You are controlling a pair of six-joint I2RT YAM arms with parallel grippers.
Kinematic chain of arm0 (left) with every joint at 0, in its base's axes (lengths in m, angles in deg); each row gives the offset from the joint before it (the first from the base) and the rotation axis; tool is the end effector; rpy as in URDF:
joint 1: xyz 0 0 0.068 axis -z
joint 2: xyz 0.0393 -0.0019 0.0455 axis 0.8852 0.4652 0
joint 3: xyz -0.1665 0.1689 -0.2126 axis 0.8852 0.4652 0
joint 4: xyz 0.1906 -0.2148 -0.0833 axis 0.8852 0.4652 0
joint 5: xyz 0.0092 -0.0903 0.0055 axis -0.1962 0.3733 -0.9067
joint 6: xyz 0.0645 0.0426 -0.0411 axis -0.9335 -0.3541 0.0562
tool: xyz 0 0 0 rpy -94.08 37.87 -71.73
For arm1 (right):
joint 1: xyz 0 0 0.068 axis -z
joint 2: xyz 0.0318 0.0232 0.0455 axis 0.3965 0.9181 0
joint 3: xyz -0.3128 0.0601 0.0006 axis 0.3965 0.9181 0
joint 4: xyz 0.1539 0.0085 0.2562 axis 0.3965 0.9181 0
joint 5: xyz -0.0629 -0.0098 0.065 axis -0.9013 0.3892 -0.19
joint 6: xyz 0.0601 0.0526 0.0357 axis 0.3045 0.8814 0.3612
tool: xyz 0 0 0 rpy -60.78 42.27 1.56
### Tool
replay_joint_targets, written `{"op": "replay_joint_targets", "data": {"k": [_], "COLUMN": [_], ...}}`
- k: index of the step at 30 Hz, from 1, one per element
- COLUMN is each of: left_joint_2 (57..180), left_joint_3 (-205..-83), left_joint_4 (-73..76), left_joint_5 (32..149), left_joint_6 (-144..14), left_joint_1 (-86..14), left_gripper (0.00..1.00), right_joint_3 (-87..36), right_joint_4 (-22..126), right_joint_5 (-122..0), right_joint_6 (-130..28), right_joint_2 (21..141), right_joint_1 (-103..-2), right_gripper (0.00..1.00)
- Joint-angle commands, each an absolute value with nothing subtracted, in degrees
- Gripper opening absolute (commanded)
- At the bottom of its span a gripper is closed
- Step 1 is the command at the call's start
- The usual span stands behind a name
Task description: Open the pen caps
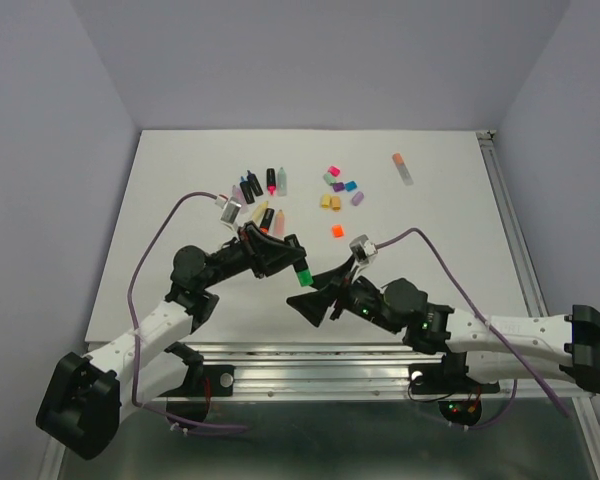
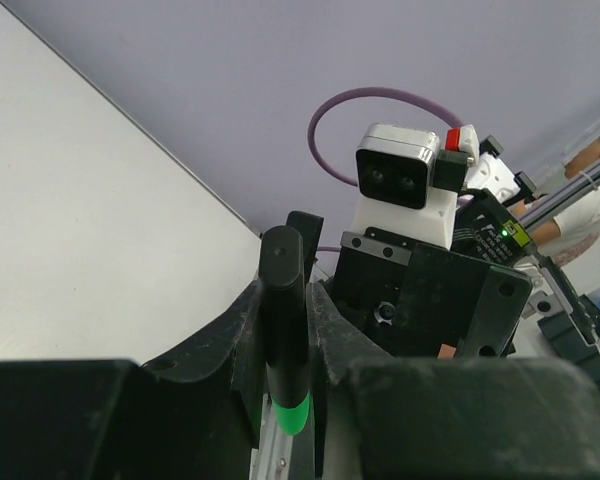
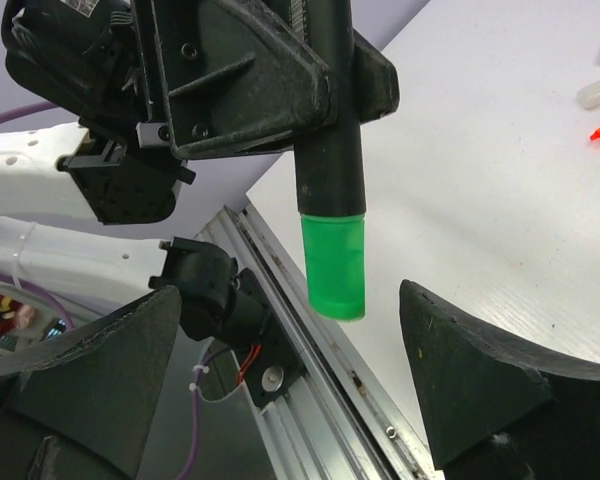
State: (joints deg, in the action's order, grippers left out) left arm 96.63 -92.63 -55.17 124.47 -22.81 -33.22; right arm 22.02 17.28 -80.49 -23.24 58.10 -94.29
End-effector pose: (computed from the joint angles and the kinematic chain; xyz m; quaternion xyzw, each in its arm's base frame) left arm 0.1717 -0.1549 0.3191 0.1915 0.5472 -0.6675 0.4673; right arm 0.1074 0.2610 0.2953 -0.1390 0.6711 0.5337 0.4954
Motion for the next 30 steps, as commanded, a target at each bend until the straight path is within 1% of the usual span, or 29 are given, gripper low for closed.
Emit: {"op": "replay_joint_targets", "data": {"k": [1, 6, 9, 10, 13, 14, 15, 16, 18, 19, 21, 22, 27, 29, 30], "left_joint_2": [95.4, 95.2, 95.2, 95.0, 95.1, 95.1, 95.0, 94.9, 94.9, 94.9, 94.8, 94.8, 94.7, 94.6, 94.6], "left_joint_3": [-92.0, -92.1, -91.9, -91.8, -91.9, -92.0, -92.0, -92.0, -92.0, -92.0, -92.0, -91.9, -92.0, -91.9, -91.9], "left_joint_4": [-58.1, -58.3, -58.3, -58.3, -58.6, -58.7, -58.8, -58.9, -59.0, -59.0, -59.0, -59.0, -59.1, -59.1, -59.1], "left_joint_5": [124.0, 123.9, 123.7, 123.5, 123.4, 123.4, 123.5, 123.4, 123.4, 123.4, 123.3, 123.2, 123.4, 123.3, 123.1], "left_joint_6": [-23.2, -23.4, -23.5, -23.5, -23.4, -23.3, -23.3, -23.3, -23.3, -23.2, -23.3, -23.4, -23.4, -23.4, -23.3], "left_joint_1": [-32.2, -31.6, -31.4, -31.4, -31.2, -31.2, -31.1, -31.1, -30.8, -30.7, -30.7, -30.7, -30.5, -30.5, -30.5], "left_gripper": [0.00, 0.00, 0.00, 0.00, 0.00, 0.00, 0.00, 0.00, 0.00, 0.00, 0.00, 0.00, 0.00, 0.00, 0.00], "right_joint_3": [16.6, 15.6, 15.2, 14.9, 14.6, 14.5, 14.4, 14.3, 14.3, 14.1, 13.8, 13.7, 12.9, 12.8, 12.7], "right_joint_4": [15.1, 14.1, 13.6, 13.6, 13.6, 13.5, 13.5, 13.5, 13.1, 13.0, 12.9, 12.9, 13.0, 12.8, 12.8], "right_joint_5": [-81.9, -81.6, -80.9, -80.6, -79.4, -79.1, -79.2, -79.4, -78.7, -78.2, -77.4, -76.9, -74.9, -74.5, -74.0], "right_joint_6": [-25.0, -25.0, -25.0, -24.6, -24.5, -24.6, -24.3, -24.0, -23.5, -23.2, -23.0, -22.9, -22.5, -22.3, -22.2], "right_joint_2": [59.0, 60.1, 60.7, 60.9, 61.3, 61.5, 61.5, 61.7, 62.0, 62.3, 62.6, 62.8, 63.6, 63.9, 63.9], "right_joint_1": [-93.9, -93.8, -93.4, -93.2, -93.1, -92.9, -92.9, -92.7, -92.2, -91.9, -91.6, -91.5, -90.8, -90.7, -90.6], "right_gripper": [0.93, 0.89, 0.84, 0.81, 0.78, 0.75, 0.71, 0.68, 0.67, 0.62, 0.60, 0.56, 0.54, 0.49, 0.49]}}
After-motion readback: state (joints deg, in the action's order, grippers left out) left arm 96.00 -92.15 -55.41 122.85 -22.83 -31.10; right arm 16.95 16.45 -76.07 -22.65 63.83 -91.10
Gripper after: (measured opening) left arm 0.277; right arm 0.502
